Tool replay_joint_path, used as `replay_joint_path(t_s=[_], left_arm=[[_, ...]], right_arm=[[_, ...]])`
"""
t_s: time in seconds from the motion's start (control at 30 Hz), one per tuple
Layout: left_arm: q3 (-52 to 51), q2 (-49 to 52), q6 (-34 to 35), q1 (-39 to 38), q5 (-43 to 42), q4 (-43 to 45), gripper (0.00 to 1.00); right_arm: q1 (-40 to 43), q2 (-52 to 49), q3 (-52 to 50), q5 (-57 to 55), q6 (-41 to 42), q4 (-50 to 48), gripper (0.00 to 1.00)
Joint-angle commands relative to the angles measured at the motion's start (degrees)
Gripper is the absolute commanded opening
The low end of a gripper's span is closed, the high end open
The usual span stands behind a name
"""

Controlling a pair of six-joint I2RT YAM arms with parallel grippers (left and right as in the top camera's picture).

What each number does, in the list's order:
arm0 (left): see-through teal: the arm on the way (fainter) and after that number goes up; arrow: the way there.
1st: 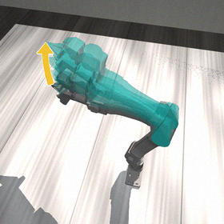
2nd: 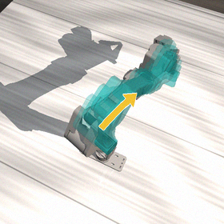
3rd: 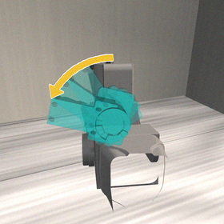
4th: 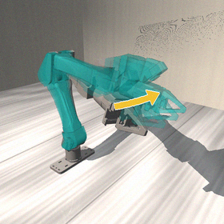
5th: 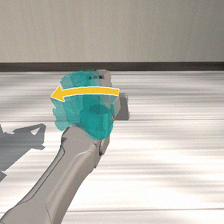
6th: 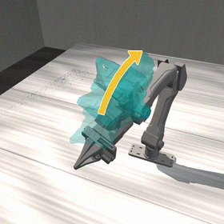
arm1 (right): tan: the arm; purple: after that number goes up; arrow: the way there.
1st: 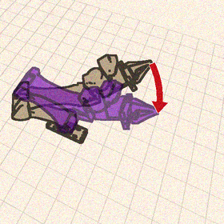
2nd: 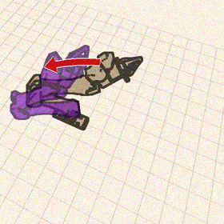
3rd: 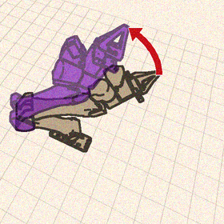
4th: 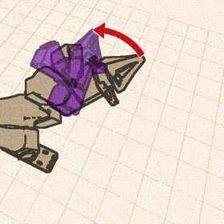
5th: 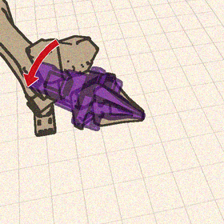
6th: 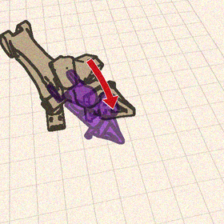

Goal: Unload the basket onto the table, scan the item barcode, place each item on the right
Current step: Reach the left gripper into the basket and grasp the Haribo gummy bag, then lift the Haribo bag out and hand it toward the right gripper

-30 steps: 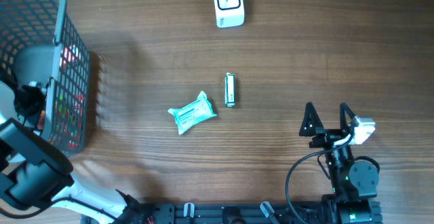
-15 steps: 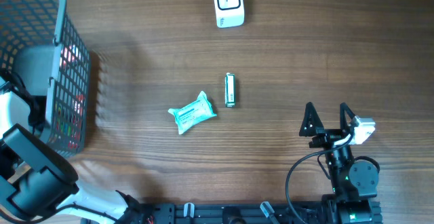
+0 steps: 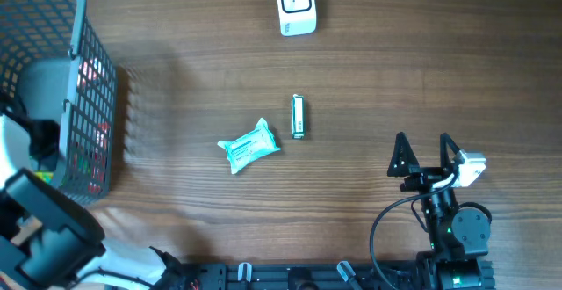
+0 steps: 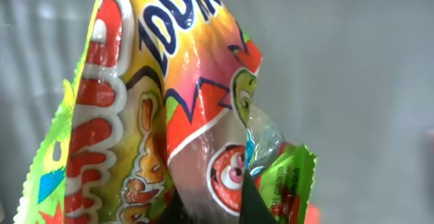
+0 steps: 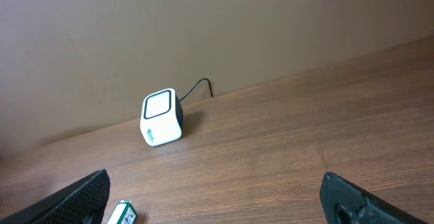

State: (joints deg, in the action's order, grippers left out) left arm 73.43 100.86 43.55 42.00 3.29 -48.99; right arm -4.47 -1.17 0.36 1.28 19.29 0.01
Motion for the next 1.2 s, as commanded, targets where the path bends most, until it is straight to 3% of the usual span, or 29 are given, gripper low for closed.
replay_joint_path(t_s=[0.0,0.1,0.23,0.3,0.53,0.63,0.77,0.93,0.97,1.03,1.17], left_arm=[[9.27,-14.99,-1.55,-0.15,-6.21,-0.85,0.04],[9.68,-23.52,-2.10,-0.15,-17.05,-0.83,0.04],[9.66,-32.06,-12.33,-3.34,-38.99,-3.08,0.04],[9.66,-34.05,-16.44,-8.52,-45.13,-5.97,0.04],[7.30,-31.34,-25.44,-36.52,-44.83,-11.32,0.04],[6.78,-26.29,-25.31,-48.94,-44.92,-11.19,0.04],[6.78,-20.02,-22.12,-56.81,-51.84,-8.28,0.04],[6.78,-14.67,-17.09,-57.13,-67.17,-2.05,0.04],[6.78,-13.97,-15.69,-56.70,-75.60,0.96,0.04],[6.78,-13.81,-13.35,-56.15,-84.65,5.20,0.04],[6.78,-13.90,-4.98,-54.99,-91.62,12.70,0.04]], right_arm=[[0.24,0.15,-0.04,0.31,0.37,-0.20,1.00],[0.24,0.15,-0.04,0.31,0.35,-0.20,1.00],[0.24,0.15,-0.04,0.31,0.37,-0.20,1.00],[0.24,0.15,-0.04,0.31,0.37,-0.20,1.00],[0.24,0.15,-0.04,0.31,0.35,-0.20,1.00],[0.24,0.15,-0.04,0.31,0.33,-0.20,1.00],[0.24,0.15,-0.04,0.31,0.37,-0.20,1.00],[0.24,0.15,-0.04,0.31,0.39,-0.20,1.00],[0.24,0.15,-0.04,0.17,0.35,-0.42,1.00],[0.24,0.15,-0.04,0.17,0.50,-0.37,1.00],[0.24,0.15,0.04,9.25,2.71,-4.59,1.00]])
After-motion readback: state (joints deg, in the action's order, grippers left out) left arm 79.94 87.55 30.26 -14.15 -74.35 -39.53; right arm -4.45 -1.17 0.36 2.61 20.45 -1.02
